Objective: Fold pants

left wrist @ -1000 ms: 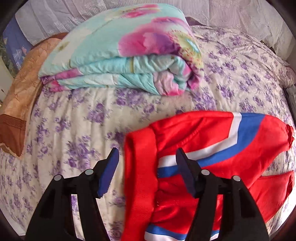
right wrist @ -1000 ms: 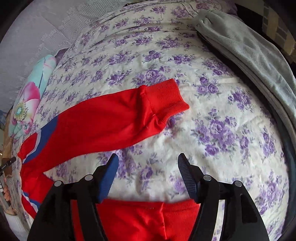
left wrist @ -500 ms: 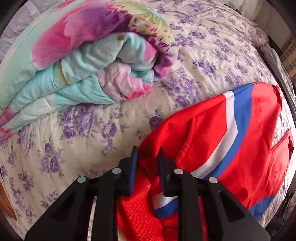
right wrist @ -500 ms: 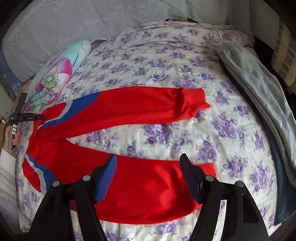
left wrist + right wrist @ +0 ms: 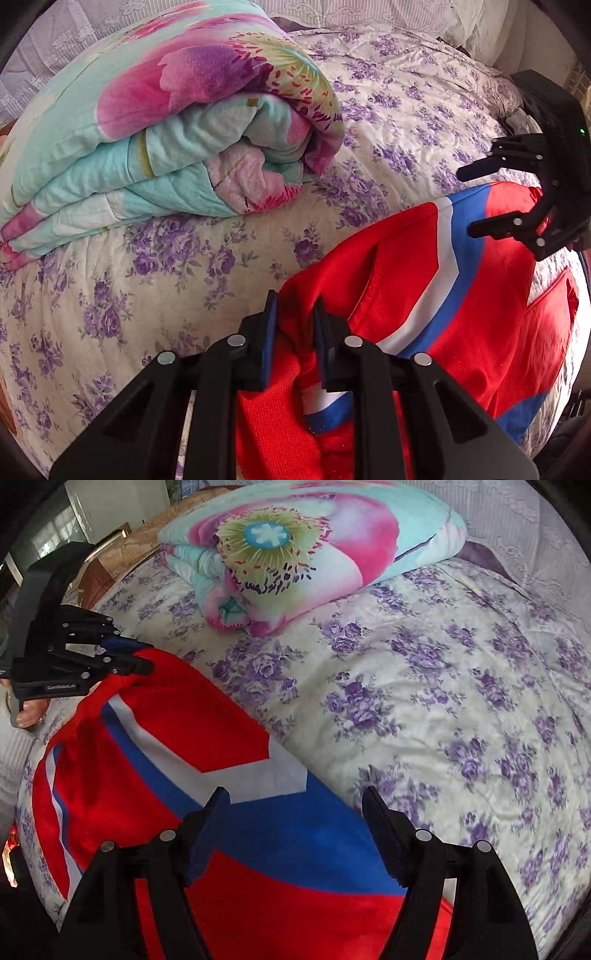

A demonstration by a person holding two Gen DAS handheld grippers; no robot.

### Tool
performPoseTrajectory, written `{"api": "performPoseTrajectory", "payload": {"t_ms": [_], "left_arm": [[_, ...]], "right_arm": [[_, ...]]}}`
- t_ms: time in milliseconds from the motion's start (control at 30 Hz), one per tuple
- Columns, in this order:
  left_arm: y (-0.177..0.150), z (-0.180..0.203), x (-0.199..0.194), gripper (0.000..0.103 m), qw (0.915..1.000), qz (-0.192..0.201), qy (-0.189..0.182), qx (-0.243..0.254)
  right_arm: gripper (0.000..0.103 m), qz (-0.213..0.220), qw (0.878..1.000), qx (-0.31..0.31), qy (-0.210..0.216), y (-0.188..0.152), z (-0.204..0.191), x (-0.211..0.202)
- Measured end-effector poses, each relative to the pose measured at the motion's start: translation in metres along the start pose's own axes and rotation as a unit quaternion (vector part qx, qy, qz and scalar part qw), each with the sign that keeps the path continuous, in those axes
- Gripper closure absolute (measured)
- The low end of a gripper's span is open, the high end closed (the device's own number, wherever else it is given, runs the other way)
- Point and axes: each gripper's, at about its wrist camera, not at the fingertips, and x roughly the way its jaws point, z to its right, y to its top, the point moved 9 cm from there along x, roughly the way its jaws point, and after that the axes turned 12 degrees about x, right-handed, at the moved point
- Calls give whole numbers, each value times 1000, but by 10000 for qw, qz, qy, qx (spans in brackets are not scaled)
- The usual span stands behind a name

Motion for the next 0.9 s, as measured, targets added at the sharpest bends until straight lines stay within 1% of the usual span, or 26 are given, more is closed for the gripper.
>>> {"api": "performPoseTrajectory", "payload": {"t_ms": [133, 200, 233, 267, 300, 367, 433, 500, 567, 667, 767, 833, 900], "left_arm": [[-1, -1, 0, 86, 10000, 8, -28, 3], [-1, -2, 1, 86, 10000, 2, -57, -23], [-1, -2, 2, 86, 10000, -5, -69, -35], [-1, -3, 2, 86, 10000, -17, -74, -46], [-1, -3, 2, 86, 10000, -28, -67, -47], [-1, -5, 1, 86, 10000, -36, -14, -59], [0, -5, -5, 86, 10000, -9, 8, -90], [-1, -3, -18, 86, 9999, 109, -3, -106], [-2, 3, -37, 86, 9994, 319, -101, -120], [-10, 21, -74, 86, 9978, 648, -168, 21], [-30, 45, -108, 86, 9953, 907, -184, 272], [-48, 60, -126, 86, 9936, 1046, -230, 353], [-71, 74, -138, 86, 9926, 1126, -250, 389]], "right_arm": [[29, -322, 9991, -116, 256, 8, -5, 21], [40, -441, 9983, -202, 318, 6, -7, 32], [62, -537, 9973, -253, 422, 3, -10, 36], [88, -552, 9966, -303, 523, 2, -14, 37], [96, -546, 9960, -313, 630, 1, -19, 34], [96, -264, 9976, -399, 508, 3, -23, 22], [96, 64, 9982, -286, 519, 4, -27, 2], [96, 492, 9971, -160, 562, 0, -34, -25], [96, 915, 9939, -60, 611, -9, -45, -53], [96, 1376, 9877, 5, 739, -38, -63, -93], [96, 1661, 9829, -43, 796, -81, -91, -125], [96, 1722, 9821, -64, 758, -113, -112, -134], [96, 1686, 9839, -27, 596, -145, -132, -133]]}}
